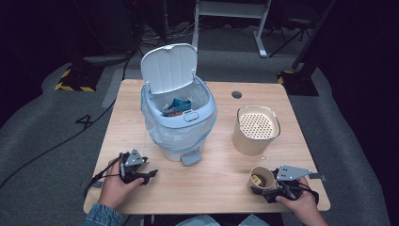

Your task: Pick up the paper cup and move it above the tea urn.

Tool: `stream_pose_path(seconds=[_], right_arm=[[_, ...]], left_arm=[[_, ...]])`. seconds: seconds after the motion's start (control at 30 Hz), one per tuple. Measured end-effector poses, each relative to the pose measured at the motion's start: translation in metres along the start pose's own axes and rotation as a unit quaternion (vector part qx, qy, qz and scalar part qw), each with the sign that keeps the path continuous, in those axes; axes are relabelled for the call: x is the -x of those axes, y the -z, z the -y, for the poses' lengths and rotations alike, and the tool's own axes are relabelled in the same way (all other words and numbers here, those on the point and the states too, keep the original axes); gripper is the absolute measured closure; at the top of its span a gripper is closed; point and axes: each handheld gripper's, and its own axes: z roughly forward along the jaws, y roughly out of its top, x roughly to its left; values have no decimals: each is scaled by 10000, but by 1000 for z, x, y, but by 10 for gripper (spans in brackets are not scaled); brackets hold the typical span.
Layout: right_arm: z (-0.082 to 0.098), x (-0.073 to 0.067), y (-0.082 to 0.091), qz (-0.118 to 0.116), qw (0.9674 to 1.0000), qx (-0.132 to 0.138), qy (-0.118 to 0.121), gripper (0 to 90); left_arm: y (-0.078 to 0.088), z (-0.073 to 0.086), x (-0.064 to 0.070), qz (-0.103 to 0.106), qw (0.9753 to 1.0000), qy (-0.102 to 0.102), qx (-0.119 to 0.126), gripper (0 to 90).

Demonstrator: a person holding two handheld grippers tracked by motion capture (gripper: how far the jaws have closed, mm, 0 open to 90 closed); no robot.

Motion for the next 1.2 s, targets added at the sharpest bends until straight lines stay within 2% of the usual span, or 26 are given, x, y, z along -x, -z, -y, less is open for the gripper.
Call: stream_pose_path(seconds=[0.23,0.43,0.63,1.2], right_arm=[[-20,8,17,135,9996,248,-82,294],[-32,15,30,240,9994,246,-37,294],[-48,31,46,73,9995,293,34,296],[-76,68,84,555,9982,238,44,300]], left_arm=[[0,0,0,-3,10000,-5,5,335],[0,0,0,1,10000,-1,9,335],[0,0,-1,-7,10000,0,6,335],[-2,-2,-2,4,10000,-9,5,327]])
